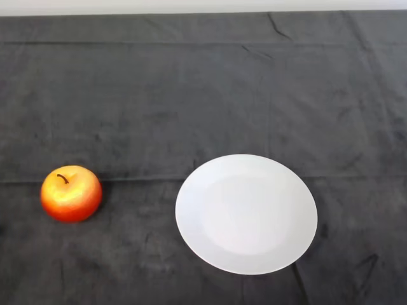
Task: Move the apple to the plate
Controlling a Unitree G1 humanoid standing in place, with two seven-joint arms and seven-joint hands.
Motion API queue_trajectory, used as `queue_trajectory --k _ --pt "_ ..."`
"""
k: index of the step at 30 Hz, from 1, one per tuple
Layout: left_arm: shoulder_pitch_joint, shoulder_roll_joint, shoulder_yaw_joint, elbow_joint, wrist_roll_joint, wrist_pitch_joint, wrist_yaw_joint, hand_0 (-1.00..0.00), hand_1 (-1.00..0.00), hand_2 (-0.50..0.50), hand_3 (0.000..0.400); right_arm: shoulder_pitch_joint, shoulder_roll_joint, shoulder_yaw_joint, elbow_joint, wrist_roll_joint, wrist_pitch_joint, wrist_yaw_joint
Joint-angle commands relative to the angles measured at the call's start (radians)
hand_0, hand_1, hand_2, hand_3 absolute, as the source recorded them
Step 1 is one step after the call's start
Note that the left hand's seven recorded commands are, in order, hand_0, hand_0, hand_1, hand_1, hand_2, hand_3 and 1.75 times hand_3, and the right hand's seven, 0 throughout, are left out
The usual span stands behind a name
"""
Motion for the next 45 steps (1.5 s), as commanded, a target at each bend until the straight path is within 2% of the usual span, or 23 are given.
queue_trajectory --k 1,26,36,45 --pt "-0.037 -0.006 -0.034 -0.033 0.024 -0.01 0.012 0.0 0.0 0.0 0.0 -0.013 -0.02 -0.0152 -0.003 0.0159 -0.004 0.0029" --pt "-0.055 -0.138 -0.18 -0.165 0.157 0.04 0.025 0.0 0.0 0.0 0.0 -0.011 -0.018 -0.0153 -0.008 0.0165 -0.005 0.0008" --pt "-0.05 -0.159 -0.217 -0.198 0.169 0.047 -0.004 0.0 0.0 0.0 0.0 -0.01 -0.017 -0.0153 -0.01 0.0169 -0.005 -0.0001" --pt "-0.042 -0.167 -0.233 -0.212 0.154 0.055 -0.04 0.0 0.0 0.0 0.0 -0.01 -0.017 -0.0153 -0.011 0.0172 -0.005 -0.0009"
